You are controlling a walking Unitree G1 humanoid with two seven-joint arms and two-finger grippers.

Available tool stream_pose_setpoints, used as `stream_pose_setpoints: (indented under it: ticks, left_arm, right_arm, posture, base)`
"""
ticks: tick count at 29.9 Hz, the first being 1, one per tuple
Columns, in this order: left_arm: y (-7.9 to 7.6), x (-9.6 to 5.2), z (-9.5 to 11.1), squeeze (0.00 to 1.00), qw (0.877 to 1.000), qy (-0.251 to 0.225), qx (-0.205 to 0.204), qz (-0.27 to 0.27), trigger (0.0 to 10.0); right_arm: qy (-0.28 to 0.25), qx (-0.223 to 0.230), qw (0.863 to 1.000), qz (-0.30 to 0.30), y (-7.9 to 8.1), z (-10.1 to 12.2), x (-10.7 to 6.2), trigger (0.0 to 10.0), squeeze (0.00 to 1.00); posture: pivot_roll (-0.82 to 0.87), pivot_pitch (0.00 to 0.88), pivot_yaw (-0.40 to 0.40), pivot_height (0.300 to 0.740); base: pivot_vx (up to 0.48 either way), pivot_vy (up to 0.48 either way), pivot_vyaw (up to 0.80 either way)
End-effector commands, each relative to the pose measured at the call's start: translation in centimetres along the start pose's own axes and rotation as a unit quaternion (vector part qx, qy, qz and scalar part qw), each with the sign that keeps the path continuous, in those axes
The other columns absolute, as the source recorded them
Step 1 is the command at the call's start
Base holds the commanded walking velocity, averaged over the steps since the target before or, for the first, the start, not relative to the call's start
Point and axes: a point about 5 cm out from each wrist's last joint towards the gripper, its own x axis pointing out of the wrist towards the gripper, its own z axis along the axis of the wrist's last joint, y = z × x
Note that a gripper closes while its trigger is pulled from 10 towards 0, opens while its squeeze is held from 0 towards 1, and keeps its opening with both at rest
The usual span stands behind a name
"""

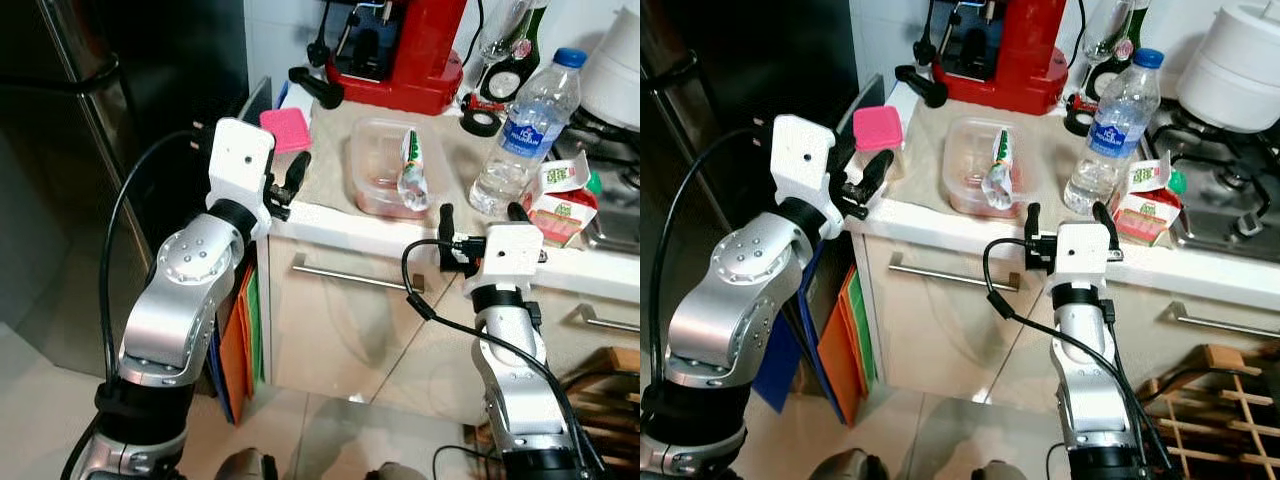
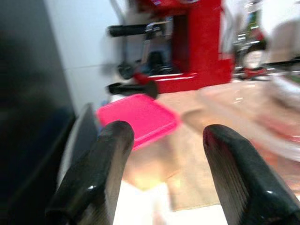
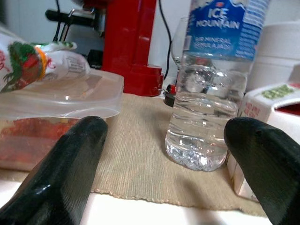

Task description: Restocking fridge

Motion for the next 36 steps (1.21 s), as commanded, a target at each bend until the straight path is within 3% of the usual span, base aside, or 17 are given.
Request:
stream_pose_setpoints:
  ticks: [1,6,13,19,25,29,30,36]
  left_arm:
    - [1.0,0.2,0.7,1.0,0.999,-0.017,-0.008,0.034,10.0]
    - [1.9,0.4,0.9,1.0,0.993,-0.018,-0.059,0.097,10.0]
    - [2.0,0.7,0.1,1.0,0.993,0.007,-0.055,0.101,10.0]
    - [0.7,1.7,0.5,1.0,0.998,0.029,-0.032,0.056,10.0]
    - [0.6,2.1,1.4,1.0,0.999,0.019,-0.017,0.044,10.0]
    - [-0.4,2.4,2.2,1.0,0.998,0.038,-0.049,0.011,10.0]
    - [-0.6,2.4,2.3,0.0,0.998,0.04,-0.056,0.011,10.0]
    - [-2.0,3.4,3.3,0.0,0.996,0.047,-0.075,0.011,10.0]
  right_arm:
    - [-0.009,-0.002,1.0,-0.016,-0.3,0.2,0.3,10.0,0.0]
    - [-0.014,-0.001,1.0,-0.027,-0.4,0.2,0.5,10.0,0.0]
    - [-0.017,0.004,0.999,-0.036,0.0,0.1,0.6,10.0,0.0]
    - [-0.02,0.006,0.999,-0.043,0.1,0.0,0.7,10.0,0.0]
    - [-0.022,0.008,0.999,-0.045,0.3,0.0,0.7,10.0,0.0]
    - [-0.023,0.007,0.999,-0.043,0.3,0.0,0.7,10.0,0.0]
    - [-0.024,0.005,0.999,-0.039,0.4,0.1,0.7,10.0,0.0]
    - [-0.033,-0.001,0.999,-0.018,0.9,0.7,1.2,10.0,0.0]
  posture:
    - [0.02,0.0,-0.001,0.703]
    - [0.02,0.0,0.013,0.703]
    - [0.02,0.0,0.035,0.703]
    - [0.02,0.0,0.053,0.703]
    - [0.02,0.0,0.054,0.703]
    - [0.02,0.0,0.041,0.703]
    - [0.02,0.0,0.024,0.703]
    - [0.02,0.007,-0.017,0.703]
  base:
    - [0.0,0.0,0.0]
    - [0.0,0.0,0.0]
    - [0.0,0.0,0.0]
    - [0.0,0.0,0.0]
    - [0.0,0.0,0.0]
    - [0.0,0.0,0.0]
    - [0.0,0.0,0.0]
    - [0.0,0.0,0.0]
